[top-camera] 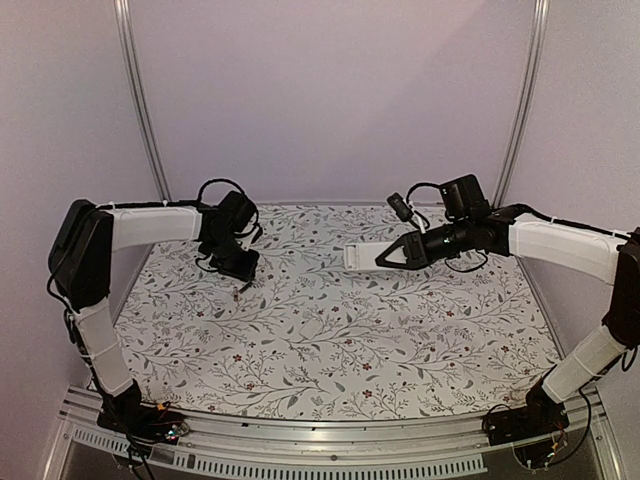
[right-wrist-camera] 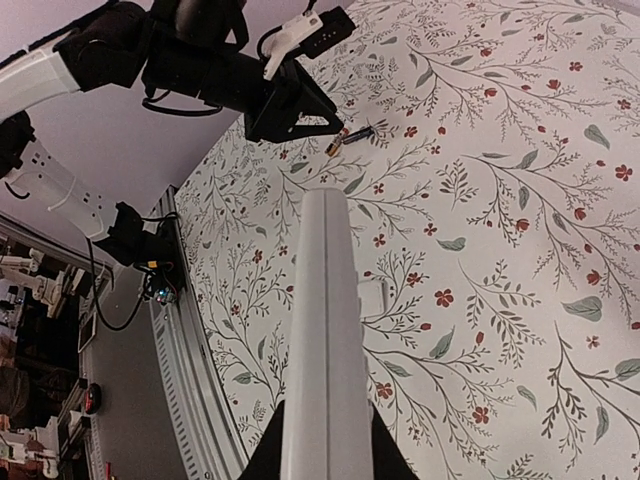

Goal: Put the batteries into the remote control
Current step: Pick up the battery from the center of the board, then place the battery in the battery compartment, then load the battery into the battery compartment.

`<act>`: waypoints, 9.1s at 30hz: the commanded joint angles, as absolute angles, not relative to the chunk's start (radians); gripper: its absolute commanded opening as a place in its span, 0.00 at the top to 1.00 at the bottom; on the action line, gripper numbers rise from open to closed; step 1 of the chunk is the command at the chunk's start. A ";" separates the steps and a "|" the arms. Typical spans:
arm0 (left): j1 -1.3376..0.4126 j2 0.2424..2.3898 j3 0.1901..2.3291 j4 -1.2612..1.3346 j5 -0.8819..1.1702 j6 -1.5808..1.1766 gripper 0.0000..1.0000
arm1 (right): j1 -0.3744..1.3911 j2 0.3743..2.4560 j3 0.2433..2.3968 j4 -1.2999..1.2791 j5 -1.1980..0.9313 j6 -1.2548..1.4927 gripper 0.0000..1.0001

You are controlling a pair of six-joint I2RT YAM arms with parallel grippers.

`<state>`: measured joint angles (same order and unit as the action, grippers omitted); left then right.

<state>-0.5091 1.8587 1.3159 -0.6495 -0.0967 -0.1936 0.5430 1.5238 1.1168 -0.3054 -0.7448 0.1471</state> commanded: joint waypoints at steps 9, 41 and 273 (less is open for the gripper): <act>-0.500 1.875 1.284 -0.716 -0.127 -0.262 0.74 | 0.534 1.519 1.096 -0.279 -0.770 0.156 1.00; -0.450 1.940 1.278 -0.716 -0.130 -0.283 0.82 | 0.532 1.520 1.092 -0.271 -0.769 0.163 1.00; -0.816 1.878 0.907 1.178 0.140 -1.345 0.68 | 0.589 1.521 1.033 0.276 -0.804 0.623 1.00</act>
